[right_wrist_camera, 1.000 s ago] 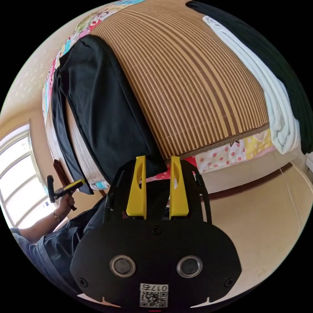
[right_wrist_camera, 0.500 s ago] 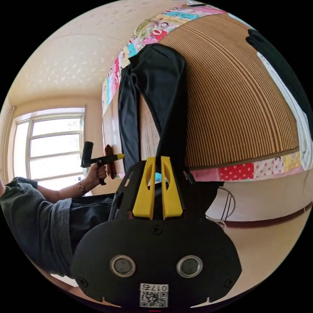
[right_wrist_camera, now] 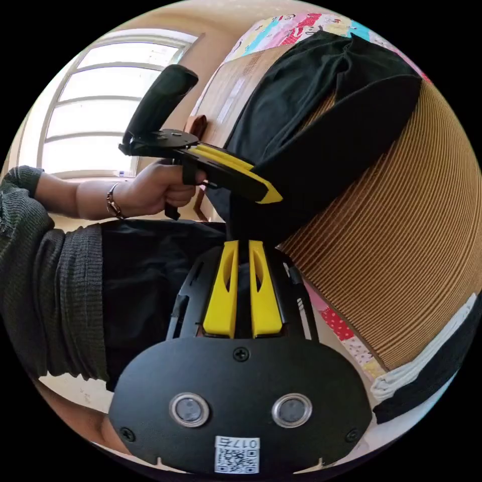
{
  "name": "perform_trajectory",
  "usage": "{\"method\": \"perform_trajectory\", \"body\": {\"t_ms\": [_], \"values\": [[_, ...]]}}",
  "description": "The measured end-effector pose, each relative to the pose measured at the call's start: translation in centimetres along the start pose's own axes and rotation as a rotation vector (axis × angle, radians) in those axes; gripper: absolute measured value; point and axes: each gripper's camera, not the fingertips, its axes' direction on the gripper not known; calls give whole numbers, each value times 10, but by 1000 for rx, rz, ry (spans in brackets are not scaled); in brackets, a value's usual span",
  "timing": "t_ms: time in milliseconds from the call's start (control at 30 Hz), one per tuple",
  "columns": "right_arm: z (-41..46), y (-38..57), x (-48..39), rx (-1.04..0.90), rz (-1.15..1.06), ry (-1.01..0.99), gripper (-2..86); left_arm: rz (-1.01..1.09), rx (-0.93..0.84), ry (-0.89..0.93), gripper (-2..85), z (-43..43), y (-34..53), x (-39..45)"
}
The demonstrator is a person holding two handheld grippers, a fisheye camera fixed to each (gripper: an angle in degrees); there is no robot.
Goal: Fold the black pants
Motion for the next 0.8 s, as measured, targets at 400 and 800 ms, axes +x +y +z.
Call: {"method": "perform_trajectory", "body": {"t_ms": [400, 800], "values": [[-156, -181, 284, 551, 435, -65, 130, -177, 111, -12, 36, 21, 43, 19], [-120, -324, 234, 563, 375, 440, 35, -236, 257, 150, 30, 7, 97, 32]]}}
